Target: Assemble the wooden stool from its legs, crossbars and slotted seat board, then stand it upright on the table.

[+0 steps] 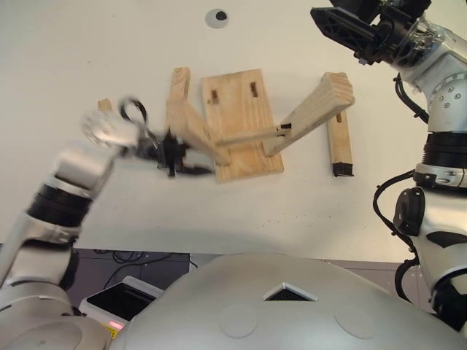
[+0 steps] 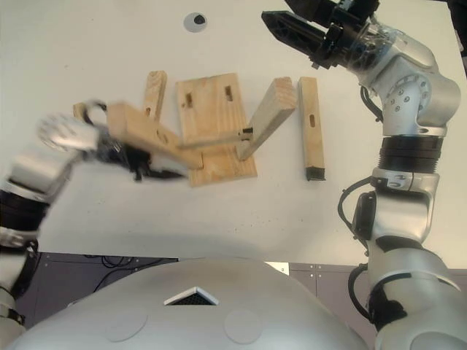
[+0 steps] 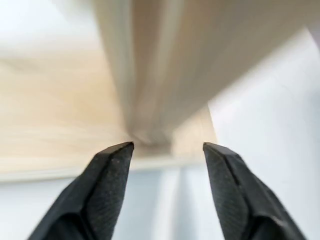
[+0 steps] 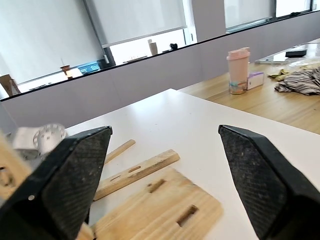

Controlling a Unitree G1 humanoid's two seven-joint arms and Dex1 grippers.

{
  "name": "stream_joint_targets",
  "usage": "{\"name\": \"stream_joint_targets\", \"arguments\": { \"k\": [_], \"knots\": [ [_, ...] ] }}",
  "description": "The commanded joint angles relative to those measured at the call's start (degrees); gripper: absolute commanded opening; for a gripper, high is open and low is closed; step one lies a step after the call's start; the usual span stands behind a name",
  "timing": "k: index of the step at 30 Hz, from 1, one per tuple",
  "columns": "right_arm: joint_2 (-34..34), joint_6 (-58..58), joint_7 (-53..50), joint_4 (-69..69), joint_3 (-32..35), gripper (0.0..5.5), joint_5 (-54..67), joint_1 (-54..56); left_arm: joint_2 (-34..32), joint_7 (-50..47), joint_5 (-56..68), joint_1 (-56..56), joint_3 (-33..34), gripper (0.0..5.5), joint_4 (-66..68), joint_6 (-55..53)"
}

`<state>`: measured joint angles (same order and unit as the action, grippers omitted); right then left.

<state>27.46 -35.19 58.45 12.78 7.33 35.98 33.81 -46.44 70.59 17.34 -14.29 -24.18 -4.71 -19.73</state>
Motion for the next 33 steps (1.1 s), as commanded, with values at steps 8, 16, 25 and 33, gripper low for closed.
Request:
{"name": "stream_joint_targets", "arguments": {
  "k": [8,16,25,33],
  "knots": [
    [2.0,-1.5,-2.6,-7.5,4.3,3.92,1.8,-5.6,-7.4,-3.5,-4.8,3.7,11.0,3.87,-3.5,0.9],
    [4.1,-6.2,-18.4,-19.4,6.9,3.92,-3.5,-16.4,4.8,-24.6,2.3,13.5,29.1,3.87,-7.5,-6.6],
    [2.2,-11.5,-25.2,-25.9,3.6,3.92,-5.1,-19.4,16.4,-43.3,1.3,17.9,37.1,3.87,-7.1,-9.7],
    [2.4,-11.0,-25.2,-25.7,3.8,3.92,-4.3,-20.3,25.0,-57.3,-0.7,25.2,41.6,3.87,-9.6,-11.5]
  ]
}}
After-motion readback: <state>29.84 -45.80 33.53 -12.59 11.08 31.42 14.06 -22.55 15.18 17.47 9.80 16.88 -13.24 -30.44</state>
